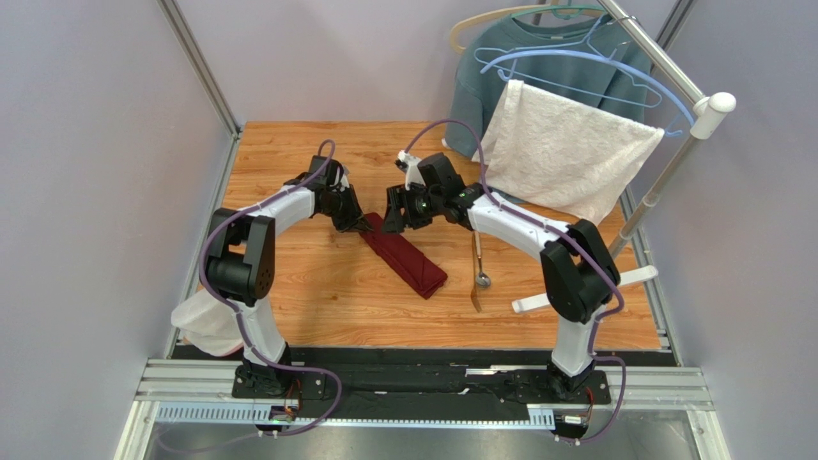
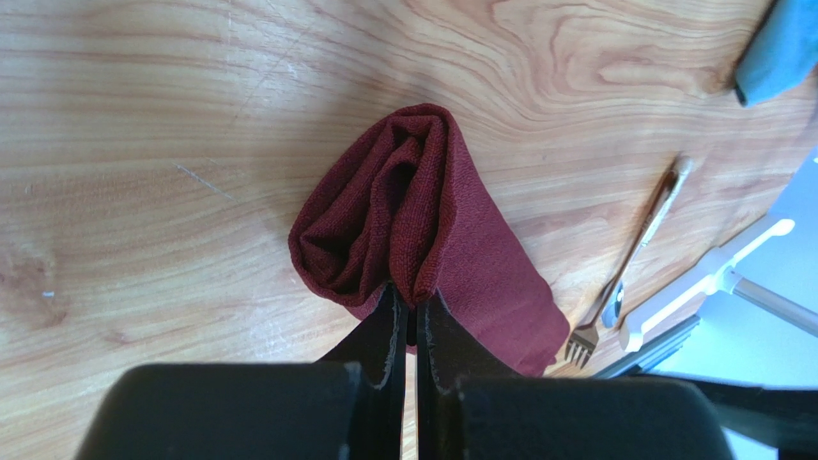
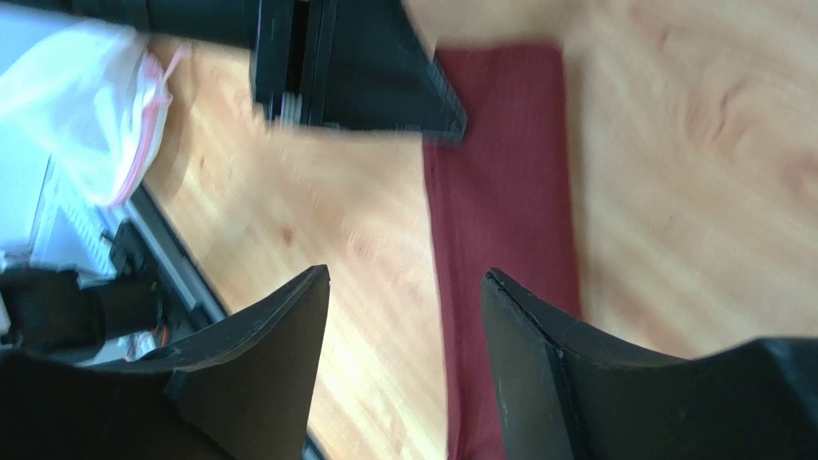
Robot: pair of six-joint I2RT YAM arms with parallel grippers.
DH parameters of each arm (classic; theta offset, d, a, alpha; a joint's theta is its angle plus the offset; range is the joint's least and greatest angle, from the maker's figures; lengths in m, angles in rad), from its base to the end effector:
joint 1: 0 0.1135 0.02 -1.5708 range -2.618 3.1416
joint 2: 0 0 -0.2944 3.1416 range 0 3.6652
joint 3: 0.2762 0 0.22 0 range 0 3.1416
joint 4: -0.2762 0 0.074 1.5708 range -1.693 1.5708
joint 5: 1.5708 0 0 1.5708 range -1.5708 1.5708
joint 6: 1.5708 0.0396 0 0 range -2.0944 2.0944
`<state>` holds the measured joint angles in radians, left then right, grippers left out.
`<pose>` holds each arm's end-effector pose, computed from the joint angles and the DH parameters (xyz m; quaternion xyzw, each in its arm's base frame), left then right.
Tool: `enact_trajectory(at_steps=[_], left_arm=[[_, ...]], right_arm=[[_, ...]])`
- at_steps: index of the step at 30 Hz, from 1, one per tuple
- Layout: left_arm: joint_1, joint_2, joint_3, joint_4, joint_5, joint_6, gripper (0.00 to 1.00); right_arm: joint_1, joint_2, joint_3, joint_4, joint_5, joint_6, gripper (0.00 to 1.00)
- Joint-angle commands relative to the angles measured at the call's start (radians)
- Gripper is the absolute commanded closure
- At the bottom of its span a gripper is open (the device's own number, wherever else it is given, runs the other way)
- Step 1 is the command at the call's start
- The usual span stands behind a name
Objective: Fold the napkin into a case and place the utensils inside
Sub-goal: Fold the 2/3-rectangle-folded napkin at the center of the board.
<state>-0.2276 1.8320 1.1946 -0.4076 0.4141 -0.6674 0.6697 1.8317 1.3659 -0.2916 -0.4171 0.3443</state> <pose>0.3444 -0.0961 0.2248 -0.1540 0.9339 -0.2890 0.1434 0.2974 0.2560 0.2808 -0.2264 0.8734 0.3541 0.2460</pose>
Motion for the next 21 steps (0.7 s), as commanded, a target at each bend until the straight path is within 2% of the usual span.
enact_trajectory(at_steps=[1, 2, 4, 8, 15, 17, 21], left_arm=[[0.007, 0.038, 0.063, -0.045, 0.026, 0.003, 0.99], [0.007, 0.044, 0.077, -0.060, 0.023, 0.006, 0.98], [0.007, 0.046, 0.082, -0.069, 0.008, 0.014, 0.86], [0.007, 0.004, 0.083, -0.106, -0.030, 0.023, 0.53], [0.007, -0.094, 0.065, -0.135, -0.069, -0.004, 0.47], [0.007, -0.091, 0.086, -0.148, -0.092, -0.003, 0.48], [0.007, -0.016, 0.143, -0.162, -0.043, 0.002, 0.48]], right_arm=[[-0.018, 0.161, 0.140, -0.052, 0.035, -0.034, 0.38], [-0.018, 0.197, 0.151, -0.040, 0.025, -0.022, 0.39], [-0.019, 0.224, 0.167, -0.029, 0.005, -0.014, 0.41], [-0.019, 0.238, 0.142, -0.008, -0.002, -0.007, 0.45], [-0.021, 0.213, 0.116, 0.002, -0.034, -0.030, 0.47], [-0.019, 0.210, 0.117, 0.006, -0.038, -0.044, 0.48], [-0.019, 0.216, 0.140, 0.003, -0.069, -0.062, 0.50]])
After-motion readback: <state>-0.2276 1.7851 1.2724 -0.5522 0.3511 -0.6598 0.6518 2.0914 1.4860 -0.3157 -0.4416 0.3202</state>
